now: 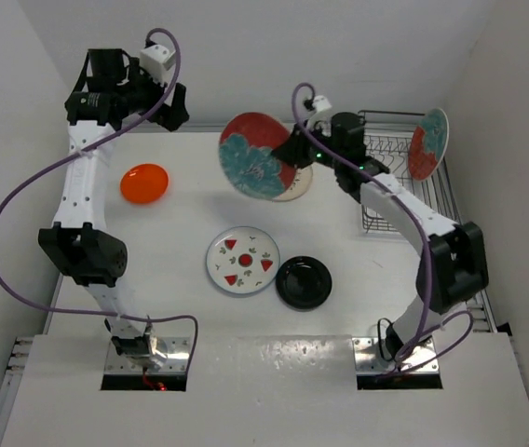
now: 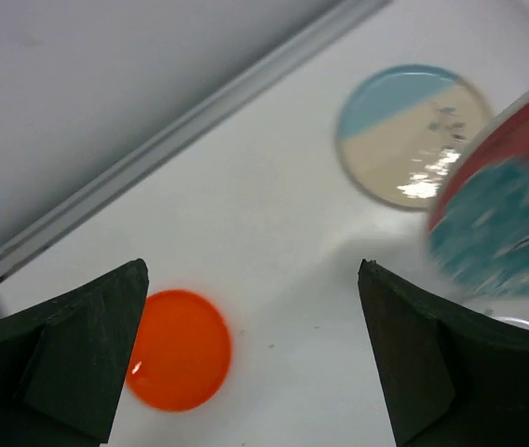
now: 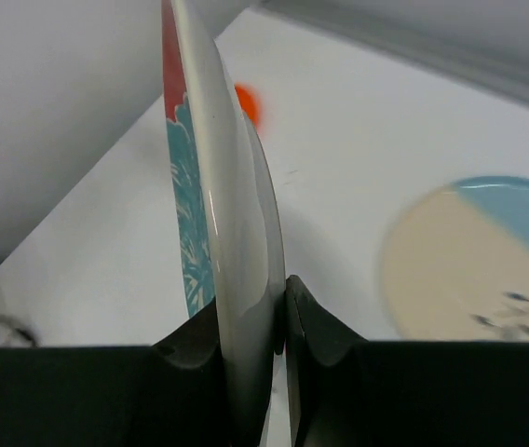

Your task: Load the plates into the dish rack

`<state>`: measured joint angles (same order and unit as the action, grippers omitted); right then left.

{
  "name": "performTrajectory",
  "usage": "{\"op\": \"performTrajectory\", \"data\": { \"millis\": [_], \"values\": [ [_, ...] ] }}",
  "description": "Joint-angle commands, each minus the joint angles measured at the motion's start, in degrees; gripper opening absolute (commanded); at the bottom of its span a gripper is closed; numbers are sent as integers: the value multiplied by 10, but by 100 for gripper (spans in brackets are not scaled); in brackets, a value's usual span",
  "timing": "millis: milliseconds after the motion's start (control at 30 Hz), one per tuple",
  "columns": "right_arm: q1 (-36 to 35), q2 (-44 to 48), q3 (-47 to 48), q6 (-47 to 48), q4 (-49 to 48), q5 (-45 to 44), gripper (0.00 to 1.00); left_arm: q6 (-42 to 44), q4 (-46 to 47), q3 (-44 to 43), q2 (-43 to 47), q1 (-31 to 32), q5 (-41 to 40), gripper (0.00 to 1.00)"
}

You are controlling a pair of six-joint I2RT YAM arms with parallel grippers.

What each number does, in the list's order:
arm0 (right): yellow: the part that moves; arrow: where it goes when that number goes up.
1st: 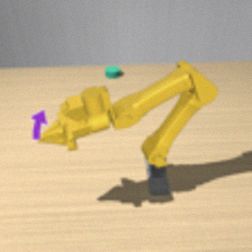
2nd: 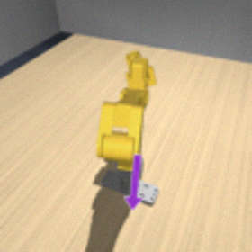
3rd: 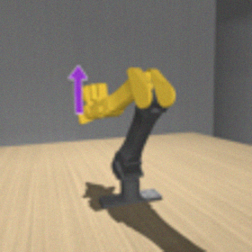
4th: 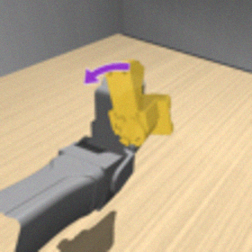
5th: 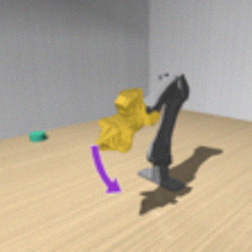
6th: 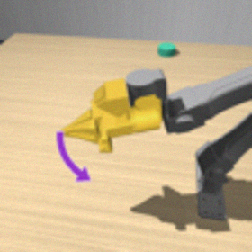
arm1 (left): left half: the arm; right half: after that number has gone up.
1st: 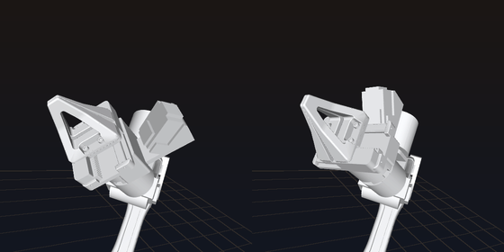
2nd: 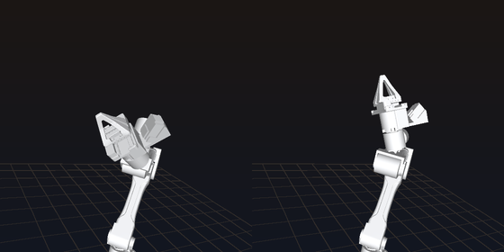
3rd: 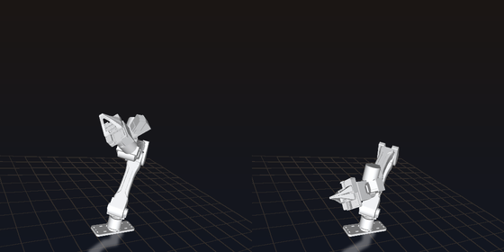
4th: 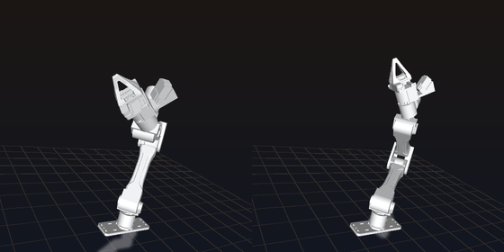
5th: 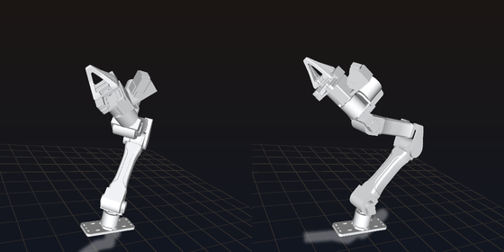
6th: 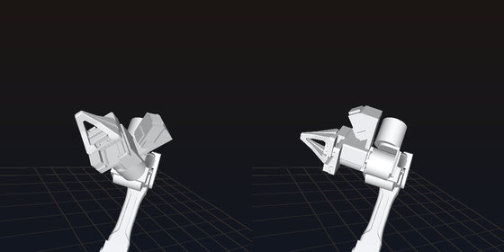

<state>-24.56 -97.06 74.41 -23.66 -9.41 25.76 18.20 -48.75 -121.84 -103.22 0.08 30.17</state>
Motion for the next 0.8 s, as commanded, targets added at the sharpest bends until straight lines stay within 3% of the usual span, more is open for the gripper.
{"op": "performTrajectory", "data": {
  "millis": [0, 133, 233, 400, 767],
  "values": [
    [74, 85, 49, 42, 2, -159, 0, -47, 30, -15, 7, -13, -186, 100],
    [149, 124, 46, 109, 47, -249, 0, -40, 42, 34, 13, -24, -245, 100],
    [212, 119, 70, 176, 73, -359, 0, -19, 47, 92, 35, -36, -224, 100],
    [277, 65, 111, 287, 44, -465, 0, -25, 52, 136, 35, -41, -188, 100],
    [335, -44, 199, 375, 0, -469, 0, -31, 52, 142, -11, -65, -136, 100]
  ]
}}
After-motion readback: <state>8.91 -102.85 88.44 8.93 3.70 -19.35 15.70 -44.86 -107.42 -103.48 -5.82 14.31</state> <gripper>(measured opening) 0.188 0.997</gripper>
